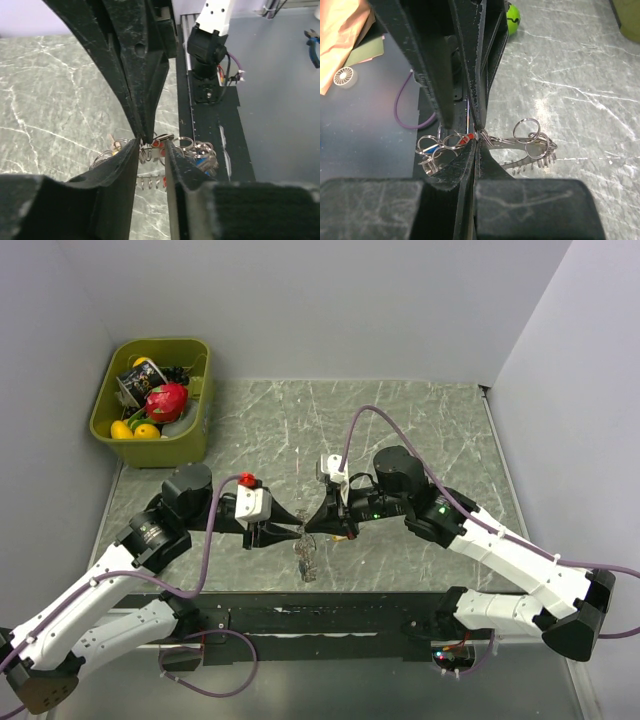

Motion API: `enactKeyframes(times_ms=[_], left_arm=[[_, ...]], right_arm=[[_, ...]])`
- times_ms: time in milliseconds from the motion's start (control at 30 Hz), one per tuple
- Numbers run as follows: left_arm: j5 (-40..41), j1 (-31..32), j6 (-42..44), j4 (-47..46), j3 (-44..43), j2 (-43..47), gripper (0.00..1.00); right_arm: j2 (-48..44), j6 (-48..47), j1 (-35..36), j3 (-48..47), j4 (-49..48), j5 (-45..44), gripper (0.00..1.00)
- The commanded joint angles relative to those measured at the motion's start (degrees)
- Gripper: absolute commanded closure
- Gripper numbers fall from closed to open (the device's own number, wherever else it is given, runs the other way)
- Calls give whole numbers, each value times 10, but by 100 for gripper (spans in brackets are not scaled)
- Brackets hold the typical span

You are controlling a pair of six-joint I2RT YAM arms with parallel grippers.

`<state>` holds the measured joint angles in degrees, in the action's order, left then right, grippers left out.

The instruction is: Put the keys on the keyring

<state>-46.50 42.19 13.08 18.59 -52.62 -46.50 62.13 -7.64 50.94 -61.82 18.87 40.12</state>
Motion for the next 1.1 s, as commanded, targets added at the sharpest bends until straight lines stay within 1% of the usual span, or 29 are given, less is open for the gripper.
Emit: enactKeyframes(times_ms=[0, 133, 400, 533, 667, 767, 933, 1033, 1067], left_arm=[[-32, 1, 17, 16, -26, -2, 62], [-34, 2, 12, 6, -17, 8, 58], [-24, 2, 20, 17, -22, 0, 59], [-21, 2, 12, -7, -13, 23, 57], [-18, 2, 5, -15, -7, 21, 56], [-25, 2, -1, -15, -3, 5, 57], [-14, 2, 4, -23, 2, -11, 57], [-15, 2, 2, -29, 3, -17, 59], [-17, 2, 2, -28, 2, -18, 62]], right_arm=[[-5, -3, 4, -26, -26, 12, 100], [-2, -1, 3, -27, -27, 12, 100], [-3, 0, 4, -25, -29, 12, 100], [-4, 2, 4, -21, -34, 11, 100], [-5, 4, 4, -19, -38, 12, 100], [-7, 4, 4, -18, -39, 12, 100], [-11, 5, 4, -15, -40, 11, 100], [-13, 5, 4, -13, -41, 9, 100], [-14, 6, 5, -13, -42, 8, 100]])
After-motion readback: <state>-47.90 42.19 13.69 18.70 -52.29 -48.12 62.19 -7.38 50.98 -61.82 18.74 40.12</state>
